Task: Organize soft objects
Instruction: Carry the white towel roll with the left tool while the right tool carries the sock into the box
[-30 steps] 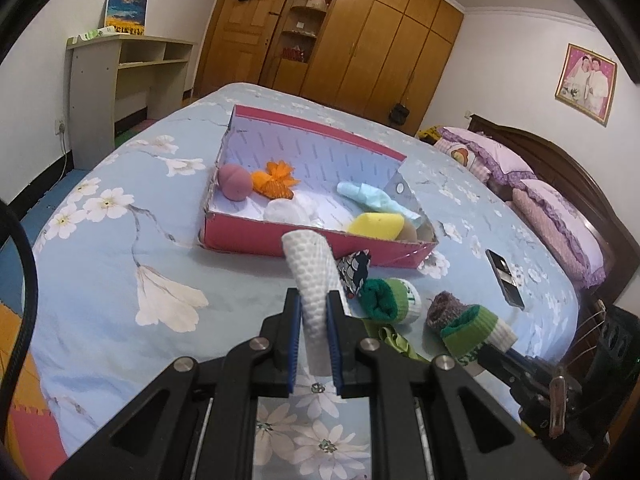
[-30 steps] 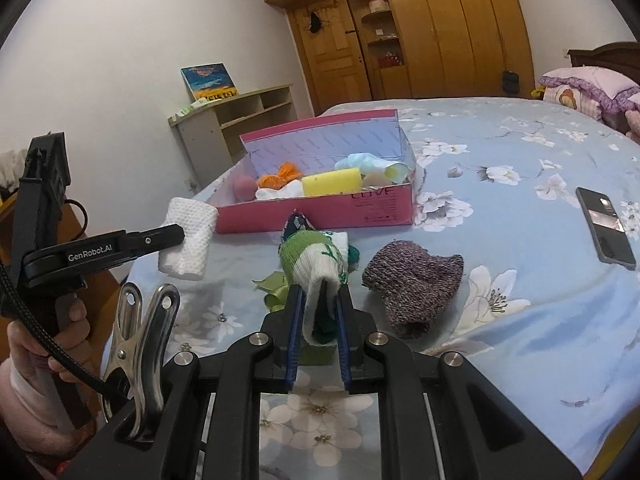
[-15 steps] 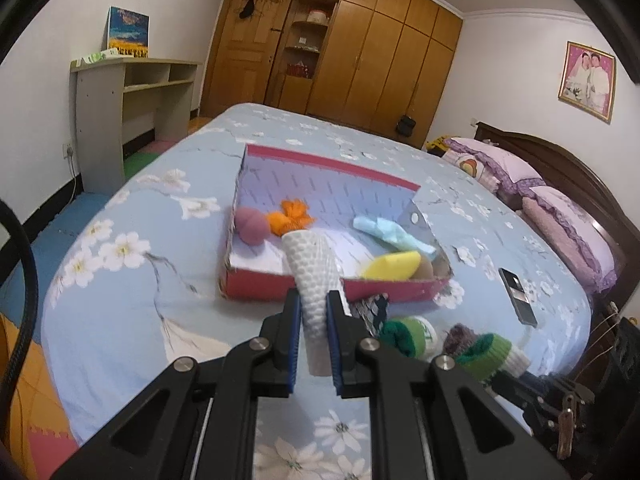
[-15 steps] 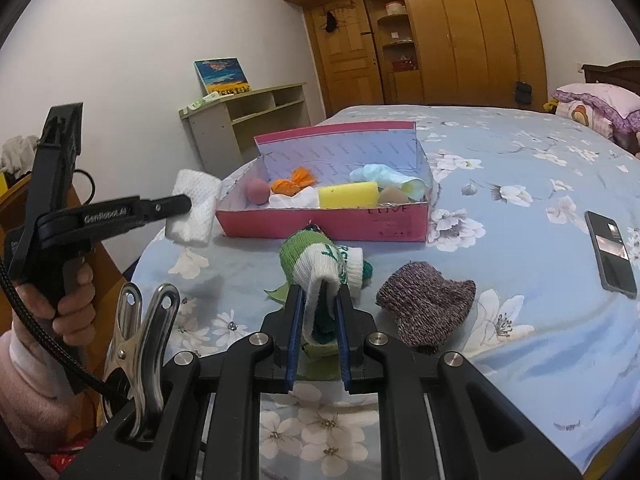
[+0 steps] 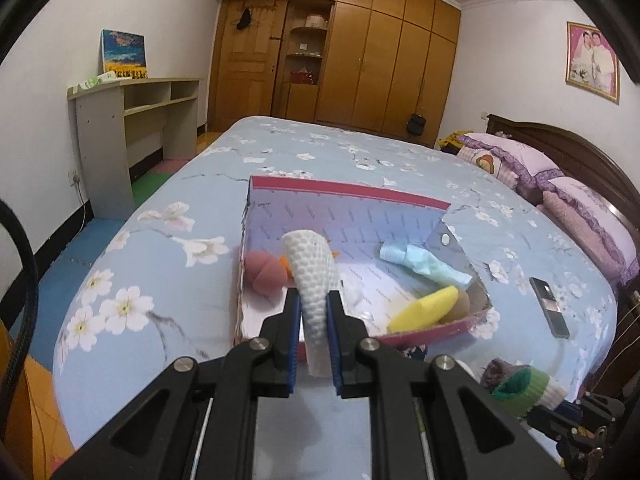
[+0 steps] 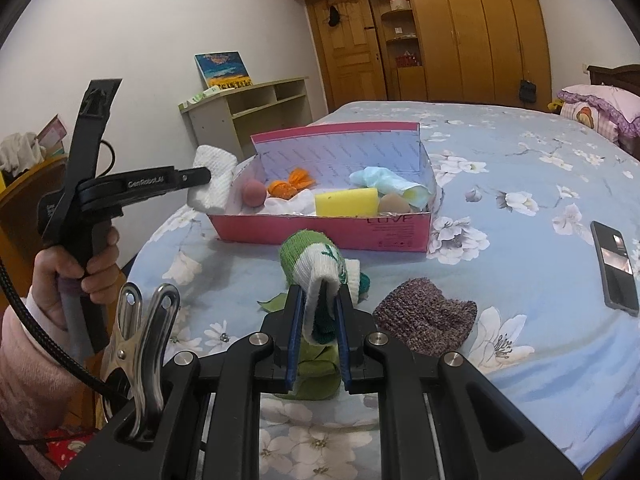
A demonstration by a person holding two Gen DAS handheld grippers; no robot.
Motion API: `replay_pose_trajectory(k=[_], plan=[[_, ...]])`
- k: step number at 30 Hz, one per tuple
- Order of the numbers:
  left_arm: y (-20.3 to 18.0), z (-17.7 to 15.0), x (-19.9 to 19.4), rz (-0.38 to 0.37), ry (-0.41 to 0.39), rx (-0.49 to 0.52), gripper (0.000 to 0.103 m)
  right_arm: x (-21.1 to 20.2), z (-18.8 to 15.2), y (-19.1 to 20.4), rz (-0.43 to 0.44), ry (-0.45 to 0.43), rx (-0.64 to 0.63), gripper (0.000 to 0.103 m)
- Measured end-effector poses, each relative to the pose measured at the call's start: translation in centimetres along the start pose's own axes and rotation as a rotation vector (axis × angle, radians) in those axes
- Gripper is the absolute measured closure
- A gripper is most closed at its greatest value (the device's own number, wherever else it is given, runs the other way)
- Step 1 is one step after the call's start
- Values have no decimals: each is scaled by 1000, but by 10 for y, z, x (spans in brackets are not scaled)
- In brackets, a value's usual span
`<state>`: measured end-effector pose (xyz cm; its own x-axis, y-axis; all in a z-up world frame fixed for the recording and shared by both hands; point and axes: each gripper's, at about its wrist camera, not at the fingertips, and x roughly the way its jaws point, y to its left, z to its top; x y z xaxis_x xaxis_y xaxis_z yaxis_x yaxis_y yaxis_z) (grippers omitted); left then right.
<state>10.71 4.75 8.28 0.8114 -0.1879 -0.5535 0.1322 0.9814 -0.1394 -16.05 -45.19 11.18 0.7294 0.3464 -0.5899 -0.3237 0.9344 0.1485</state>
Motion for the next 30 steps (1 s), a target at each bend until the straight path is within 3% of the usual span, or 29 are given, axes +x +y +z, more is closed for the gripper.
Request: replay_pose_trajectory(k=[10, 18, 30], plan=[[8, 6, 40, 48, 26, 14, 90, 2, 17, 1, -11, 7, -40, 86], [14, -2, 70, 33, 72, -4, 90, 9, 45, 1, -40, -3, -74, 86], [18, -11, 90, 61, 115, -25, 90, 40, 70, 6, -34, 6, -84, 86]])
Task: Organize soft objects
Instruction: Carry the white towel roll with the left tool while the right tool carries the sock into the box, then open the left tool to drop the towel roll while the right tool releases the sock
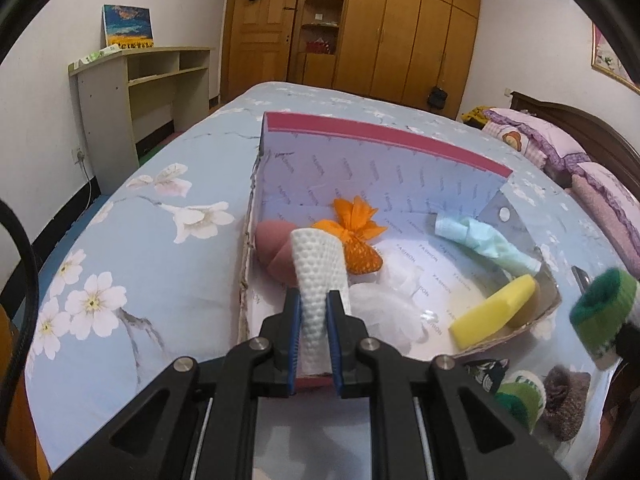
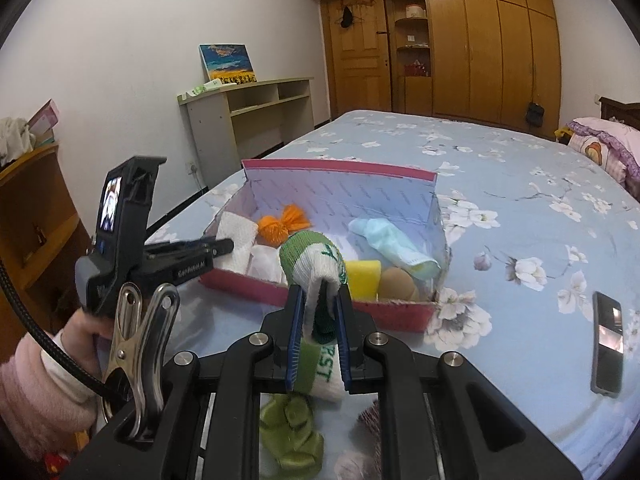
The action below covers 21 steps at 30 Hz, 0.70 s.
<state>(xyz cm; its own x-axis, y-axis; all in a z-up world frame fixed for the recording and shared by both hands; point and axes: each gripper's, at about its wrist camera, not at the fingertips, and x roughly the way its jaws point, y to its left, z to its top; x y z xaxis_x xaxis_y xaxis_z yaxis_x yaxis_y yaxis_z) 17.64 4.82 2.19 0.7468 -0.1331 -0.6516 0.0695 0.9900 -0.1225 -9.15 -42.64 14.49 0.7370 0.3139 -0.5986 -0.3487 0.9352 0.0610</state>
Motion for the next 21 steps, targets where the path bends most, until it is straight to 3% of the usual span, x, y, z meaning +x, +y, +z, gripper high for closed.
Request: replay_pose_trajectory(k=[11, 21], plan=[[-1, -4, -3, 2, -9, -21, 85, 45, 29, -10, -13, -19, 43, 86], [-8, -6, -6, 6, -16, 8, 64, 79, 36, -21, -38, -7, 71, 86]])
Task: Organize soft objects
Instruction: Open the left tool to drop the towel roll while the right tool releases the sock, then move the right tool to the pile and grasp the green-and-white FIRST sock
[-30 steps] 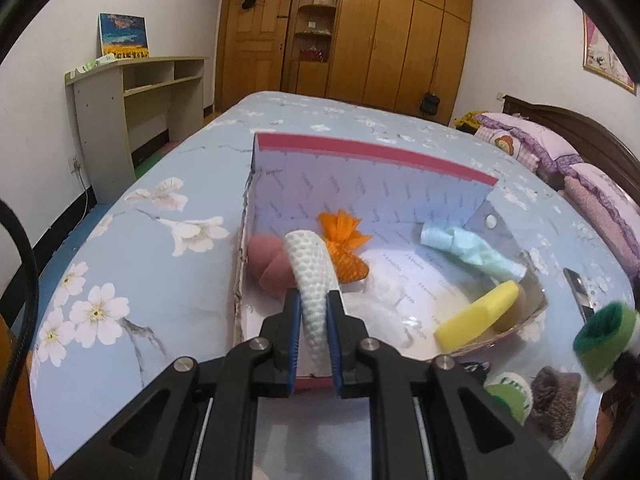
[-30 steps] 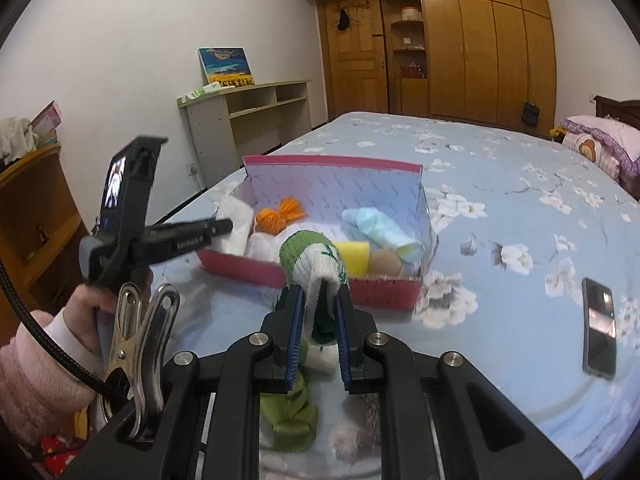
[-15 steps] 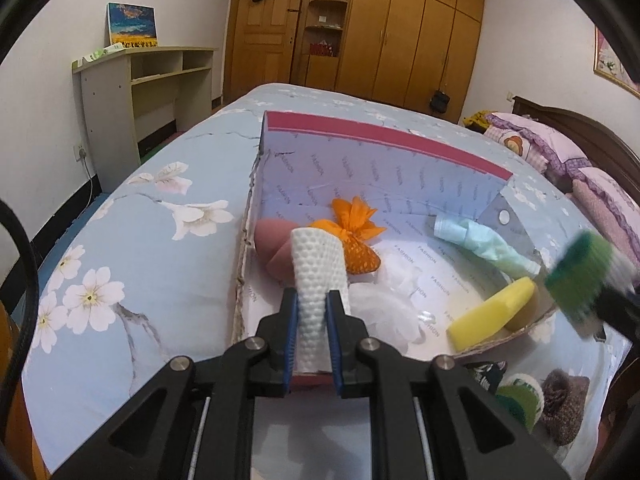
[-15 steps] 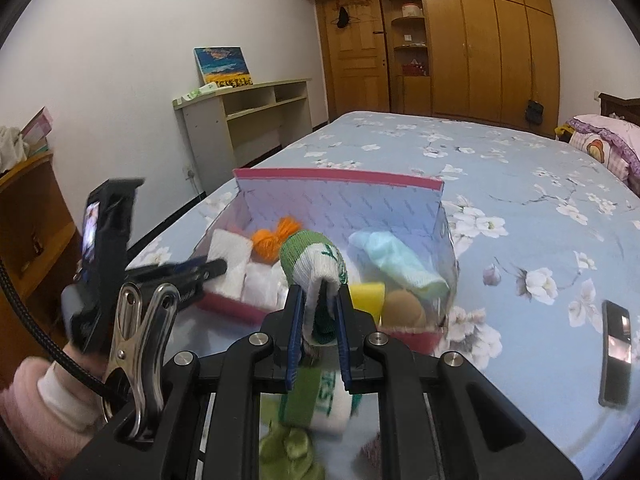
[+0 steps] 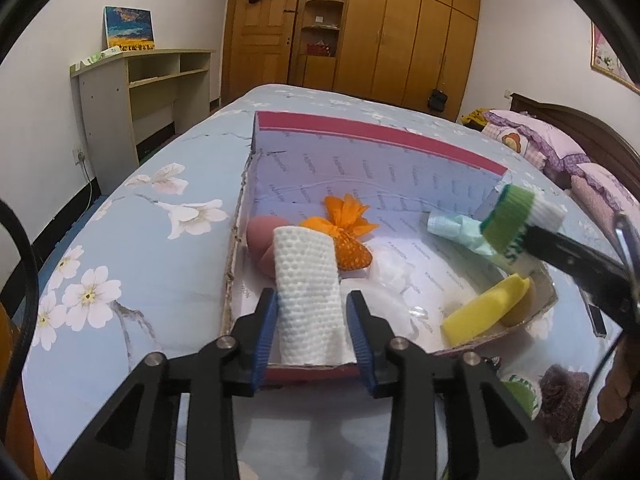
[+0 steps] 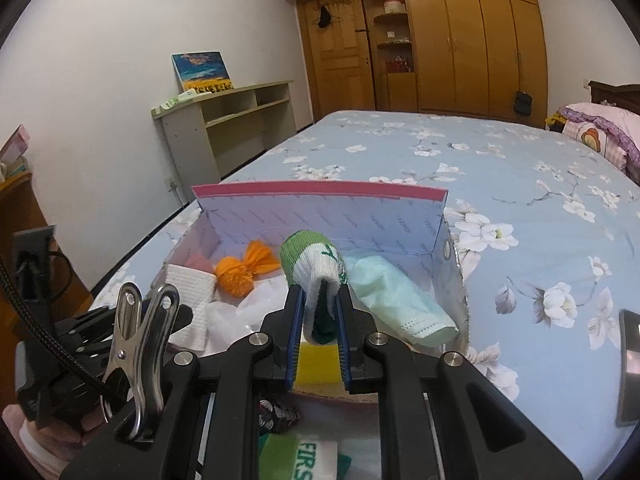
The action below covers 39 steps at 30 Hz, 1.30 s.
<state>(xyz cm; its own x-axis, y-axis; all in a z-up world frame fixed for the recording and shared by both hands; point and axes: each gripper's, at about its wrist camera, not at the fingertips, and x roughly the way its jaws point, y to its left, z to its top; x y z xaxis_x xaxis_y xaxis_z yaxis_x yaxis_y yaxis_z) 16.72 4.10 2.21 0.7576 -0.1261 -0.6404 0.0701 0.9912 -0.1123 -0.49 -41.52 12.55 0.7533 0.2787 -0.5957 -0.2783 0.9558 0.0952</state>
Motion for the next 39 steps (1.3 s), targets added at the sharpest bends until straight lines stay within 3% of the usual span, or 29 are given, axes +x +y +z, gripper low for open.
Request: replay_pose_trajectory(k=[17, 21, 27, 35, 39], plan=[[-6, -1, -6, 5, 2, 1, 51, 29, -4, -13, -19, 65, 34, 86], [-7, -1, -9, 2, 4, -1, 44, 26, -4, -15, -5, 68, 53, 77], [-9, -1, -22, -15, 0, -7, 43, 11, -2, -11, 12, 46, 55, 63], [-12, 3, -45, -20, -7, 22, 42, -22, -11, -7, 21, 18, 41, 55], [-12, 2, -53, -43, 13, 0, 41, -31, -27, -5, 37, 47, 37, 55]])
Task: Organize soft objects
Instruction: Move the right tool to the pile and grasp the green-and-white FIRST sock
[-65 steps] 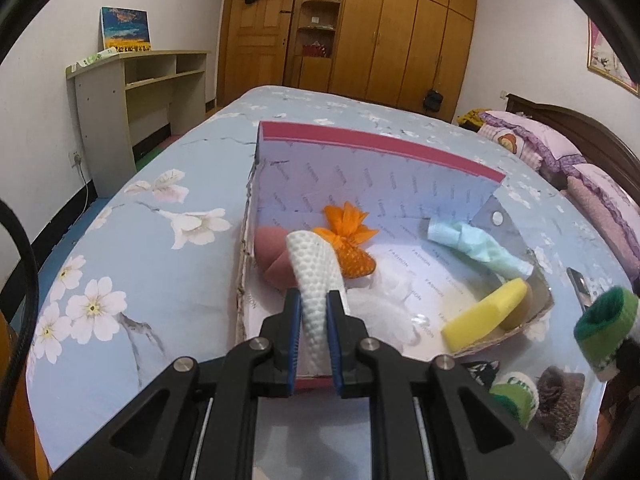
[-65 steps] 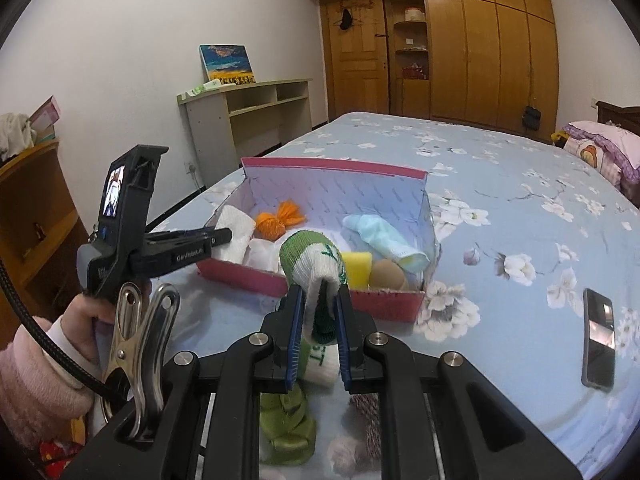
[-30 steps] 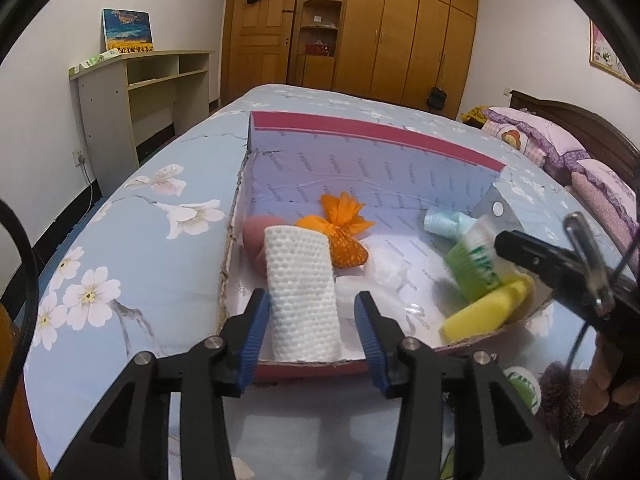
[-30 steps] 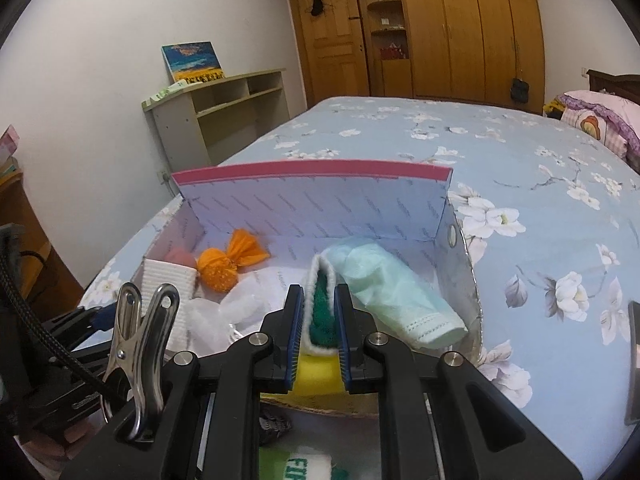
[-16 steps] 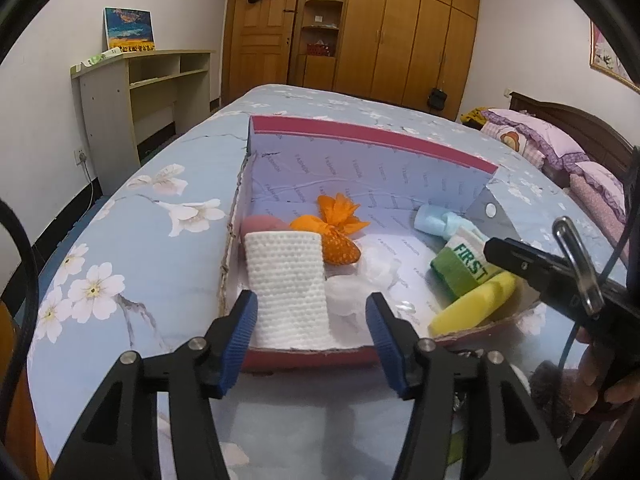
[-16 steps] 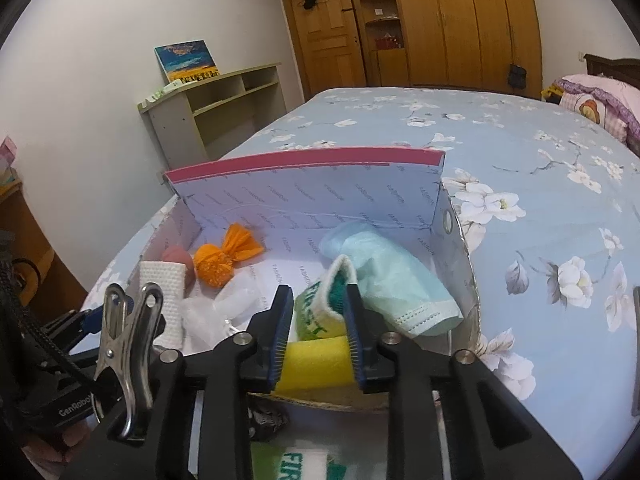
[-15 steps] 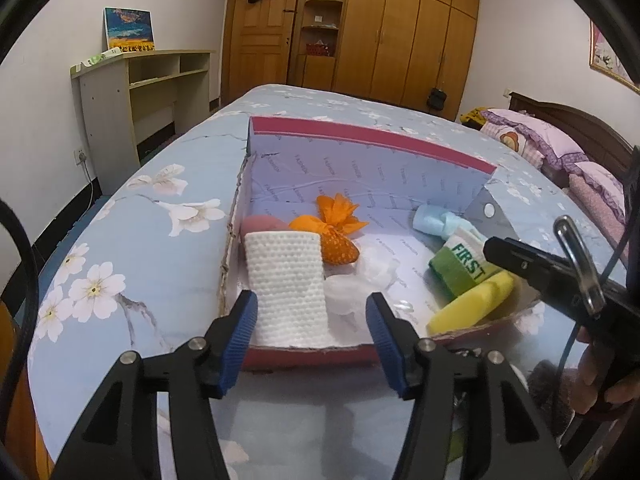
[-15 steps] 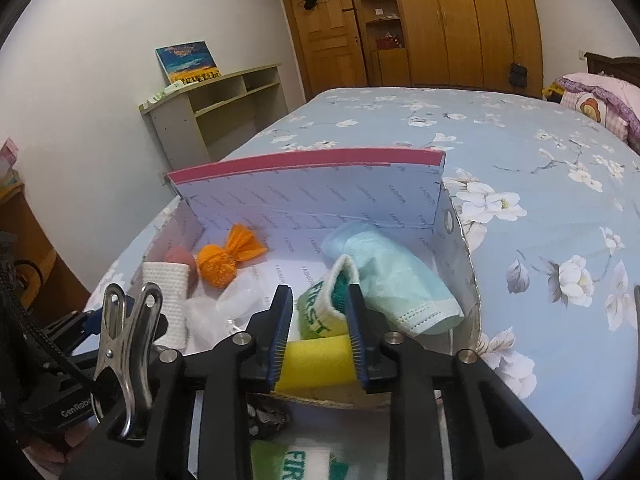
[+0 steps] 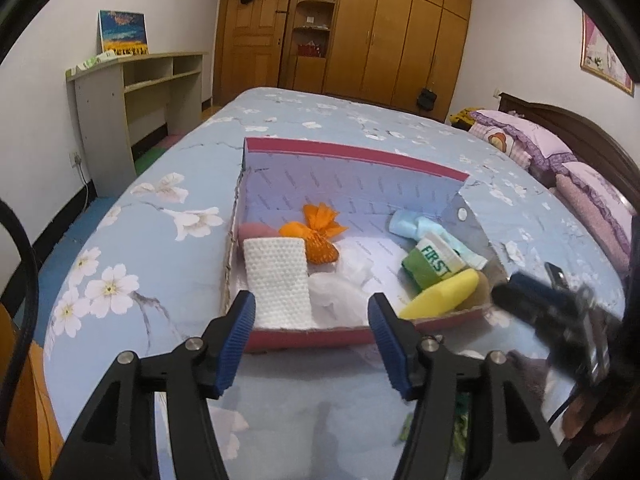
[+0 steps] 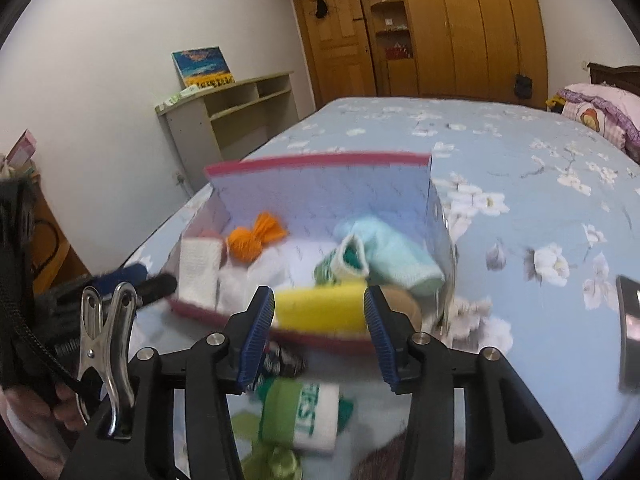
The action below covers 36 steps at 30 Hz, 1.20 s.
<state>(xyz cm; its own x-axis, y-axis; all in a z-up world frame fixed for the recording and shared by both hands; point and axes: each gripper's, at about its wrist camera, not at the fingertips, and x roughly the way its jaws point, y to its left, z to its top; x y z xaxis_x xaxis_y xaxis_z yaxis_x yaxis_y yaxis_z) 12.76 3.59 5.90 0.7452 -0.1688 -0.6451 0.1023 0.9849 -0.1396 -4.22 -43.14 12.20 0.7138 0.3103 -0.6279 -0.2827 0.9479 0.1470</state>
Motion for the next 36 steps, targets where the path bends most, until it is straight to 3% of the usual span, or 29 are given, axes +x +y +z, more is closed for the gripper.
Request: replay_pose_trajectory(k=[9, 15, 18, 26, 36], plan=[[-3, -19, -14, -32, 5, -46, 41, -12, -35, 1, 16, 41, 23, 54], [2, -35, -18, 12, 7, -56, 41, -2, -54, 9, -5, 104, -15, 50], [6, -41, -16, 16, 20, -64, 41, 5, -60, 14, -2, 138, -33, 43], [14, -51, -7, 23, 56, -96, 41, 16, -69, 21, -51, 160, -77, 43], [8, -53, -3, 14, 74, -79, 41, 8, -71, 21, -26, 137, -66, 64]])
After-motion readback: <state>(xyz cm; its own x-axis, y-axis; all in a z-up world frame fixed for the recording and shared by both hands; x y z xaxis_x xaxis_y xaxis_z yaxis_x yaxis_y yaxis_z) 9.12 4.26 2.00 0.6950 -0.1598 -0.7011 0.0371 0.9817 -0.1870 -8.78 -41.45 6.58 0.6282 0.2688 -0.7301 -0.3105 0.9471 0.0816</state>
